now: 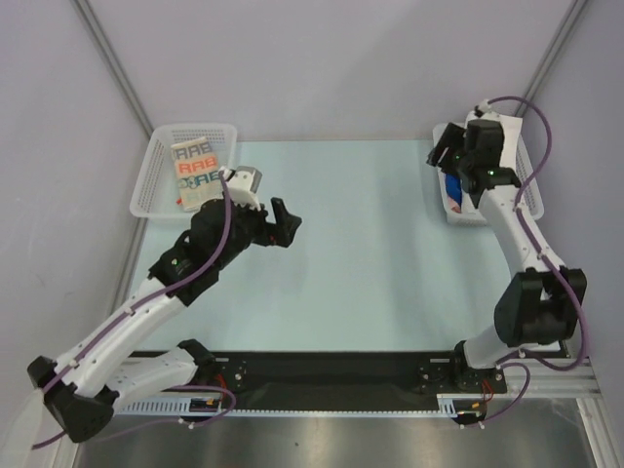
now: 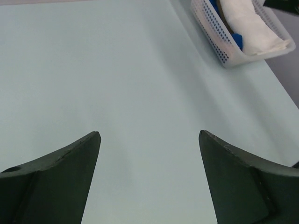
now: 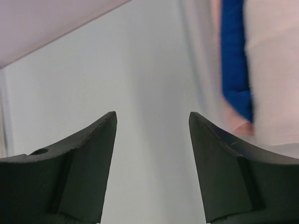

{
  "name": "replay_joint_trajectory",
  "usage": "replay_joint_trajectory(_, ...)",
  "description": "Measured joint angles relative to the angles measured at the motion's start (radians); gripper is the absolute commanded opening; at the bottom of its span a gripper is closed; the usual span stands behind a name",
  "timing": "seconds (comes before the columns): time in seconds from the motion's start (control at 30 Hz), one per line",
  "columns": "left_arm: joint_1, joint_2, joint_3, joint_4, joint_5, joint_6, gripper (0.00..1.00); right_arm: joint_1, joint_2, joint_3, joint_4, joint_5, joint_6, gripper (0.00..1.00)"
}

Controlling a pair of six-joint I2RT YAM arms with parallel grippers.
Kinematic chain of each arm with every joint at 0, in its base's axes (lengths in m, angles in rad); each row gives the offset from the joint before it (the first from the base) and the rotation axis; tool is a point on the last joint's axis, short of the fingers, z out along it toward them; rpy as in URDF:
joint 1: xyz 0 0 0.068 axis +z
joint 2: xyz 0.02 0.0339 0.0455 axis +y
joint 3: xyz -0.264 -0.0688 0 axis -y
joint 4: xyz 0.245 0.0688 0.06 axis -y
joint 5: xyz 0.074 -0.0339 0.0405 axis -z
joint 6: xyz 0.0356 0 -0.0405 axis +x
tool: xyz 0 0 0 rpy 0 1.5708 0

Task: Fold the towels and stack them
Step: Grab crumpled towel

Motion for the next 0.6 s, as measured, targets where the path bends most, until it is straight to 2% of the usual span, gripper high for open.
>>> replay_joint_trajectory(0.17, -0.002, -0.12, -0.058, -0.036, 0.089, 0.009, 0.92, -0.158, 0.225, 0.166, -0.012, 0.058, 0.026, 0.66)
replay_joint_trajectory(0.47, -0.002, -0.182, -0.134, -0.064, 0.2, 0.031, 0.94, -0.271, 0.573, 0.384, -0.114, 0.217, 0.027, 0.68)
replay_joint_trajectory(0.57, -0.002, -0.186, -0.14, -0.07, 0.213, 0.04, 0.94, -0.279, 0.666, 0.469, -0.151, 0.251, 0.013, 0.6)
replay_joint_trajectory(0.6, -0.002, -0.187, -0.14, -0.07, 0.215, 0.042, 0.94, -0.279, 0.69, 0.489, -0.158, 0.256, 0.011, 0.47)
